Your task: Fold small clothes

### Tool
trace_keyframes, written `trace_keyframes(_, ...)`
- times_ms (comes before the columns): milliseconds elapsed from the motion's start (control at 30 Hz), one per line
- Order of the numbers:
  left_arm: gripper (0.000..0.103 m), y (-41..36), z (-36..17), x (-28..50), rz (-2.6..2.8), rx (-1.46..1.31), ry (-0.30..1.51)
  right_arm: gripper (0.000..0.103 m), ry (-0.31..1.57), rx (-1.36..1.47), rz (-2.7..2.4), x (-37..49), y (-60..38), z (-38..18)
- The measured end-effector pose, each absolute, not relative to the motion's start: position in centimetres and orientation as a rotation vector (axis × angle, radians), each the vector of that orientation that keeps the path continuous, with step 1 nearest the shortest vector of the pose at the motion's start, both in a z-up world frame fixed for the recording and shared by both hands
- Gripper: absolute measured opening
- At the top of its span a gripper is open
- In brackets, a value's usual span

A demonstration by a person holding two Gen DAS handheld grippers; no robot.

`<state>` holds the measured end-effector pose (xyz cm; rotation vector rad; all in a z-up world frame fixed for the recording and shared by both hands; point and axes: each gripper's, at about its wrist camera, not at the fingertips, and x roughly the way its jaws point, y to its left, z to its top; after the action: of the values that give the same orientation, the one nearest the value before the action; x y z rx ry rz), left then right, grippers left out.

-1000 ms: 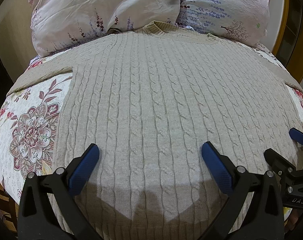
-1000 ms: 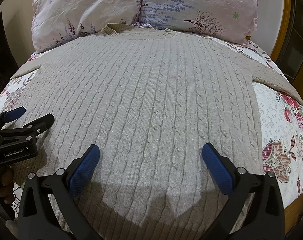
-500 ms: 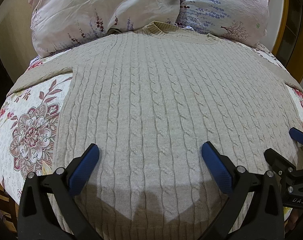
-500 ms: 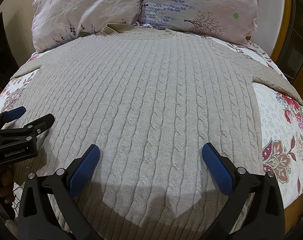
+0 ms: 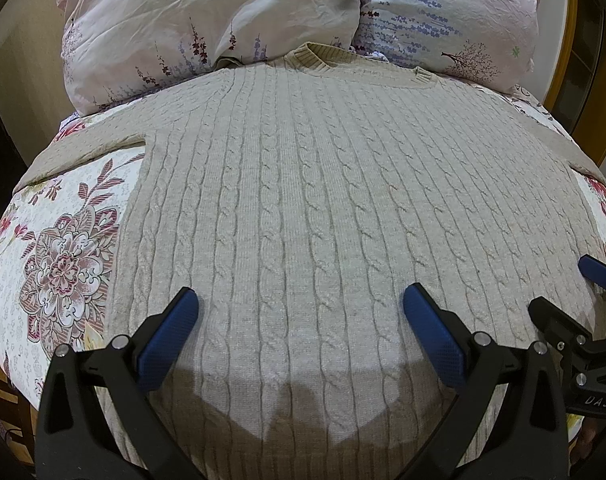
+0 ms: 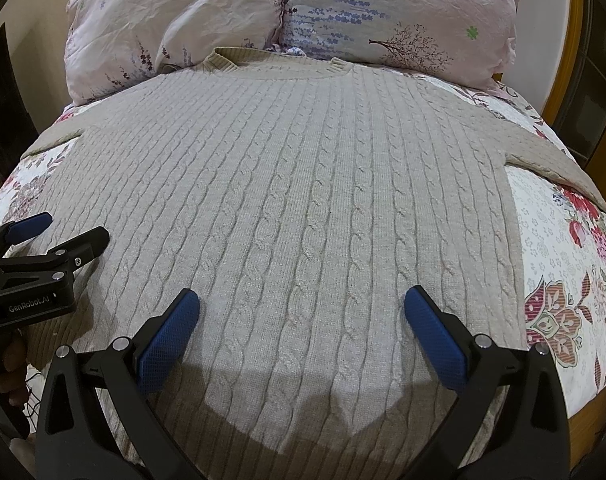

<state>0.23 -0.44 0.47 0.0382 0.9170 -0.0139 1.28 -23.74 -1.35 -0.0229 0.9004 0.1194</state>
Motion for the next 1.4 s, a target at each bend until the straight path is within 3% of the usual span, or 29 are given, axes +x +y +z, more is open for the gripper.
trace_keyframes(1400, 0.101, -0.3, 0.1, 0.0, -0.015, 0.039, 0.931, 0.102, 0.996, -0.033, 0.115, 2.1, -23.6, -1.2)
